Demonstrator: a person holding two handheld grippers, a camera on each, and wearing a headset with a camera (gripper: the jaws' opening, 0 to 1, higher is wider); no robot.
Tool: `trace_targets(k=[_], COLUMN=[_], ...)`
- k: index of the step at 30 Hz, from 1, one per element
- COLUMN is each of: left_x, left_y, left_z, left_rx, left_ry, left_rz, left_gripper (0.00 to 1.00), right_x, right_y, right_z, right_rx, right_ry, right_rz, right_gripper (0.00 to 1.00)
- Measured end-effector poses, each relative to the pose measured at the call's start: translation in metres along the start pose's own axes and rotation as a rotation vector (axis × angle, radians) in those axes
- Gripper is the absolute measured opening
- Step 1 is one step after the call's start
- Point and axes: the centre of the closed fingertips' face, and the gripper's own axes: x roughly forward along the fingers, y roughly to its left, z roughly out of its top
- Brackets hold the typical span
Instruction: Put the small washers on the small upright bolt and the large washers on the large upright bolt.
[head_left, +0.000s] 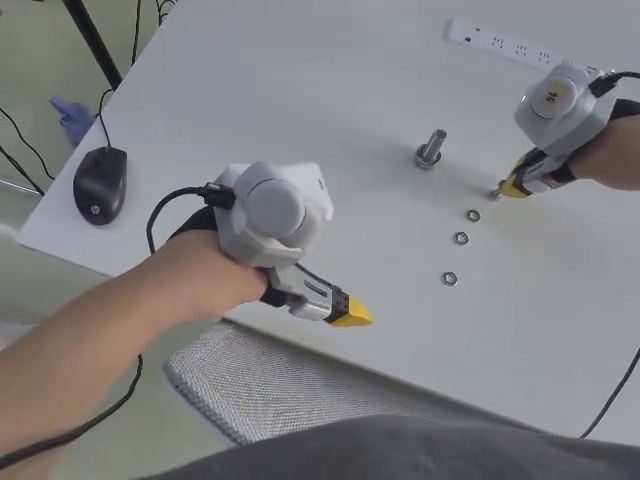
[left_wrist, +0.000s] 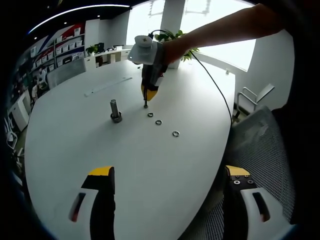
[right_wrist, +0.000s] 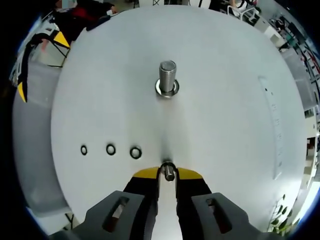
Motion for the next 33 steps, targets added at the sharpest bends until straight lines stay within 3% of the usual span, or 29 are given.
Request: trace_targets(k=[11, 19, 26, 30, 33], left_x=[0.0, 0.001, -0.001, -0.002, -0.002], left_y=[0.0, -0.001, -0.001, -0.002, -0.002], left_z=[-0.006, -0.008, -0.008, -0.009, -0.009], left_rx=[0.001, 0.001, 0.002, 0.004, 0.006], left_ry=[0.022, 0.03, 0.029, 0.032, 0.033], left_rz=[0.0, -0.004, -0.003, -0.002, -0.002], left_gripper=[0.88, 0.87, 0.86, 0.86, 0.86], right_x=[0.02, 0.024, 0.02, 0.018, 0.017], right_y=[0.0, -0.005, -0.001, 0.001, 0.004], right_z=[-0.006, -0.006, -0.007, -0.005, -0.005], right_rx=[-0.019, -0.04, -0.04, -0.025, -0.018], right_ry=[0.019, 0.021, 0.016, 0.001, 0.001], right_rz=[-0.003, -0.001, 0.009, 0.011, 0.025], right_gripper=[0.12, 0.13, 0.14, 0.23, 0.25])
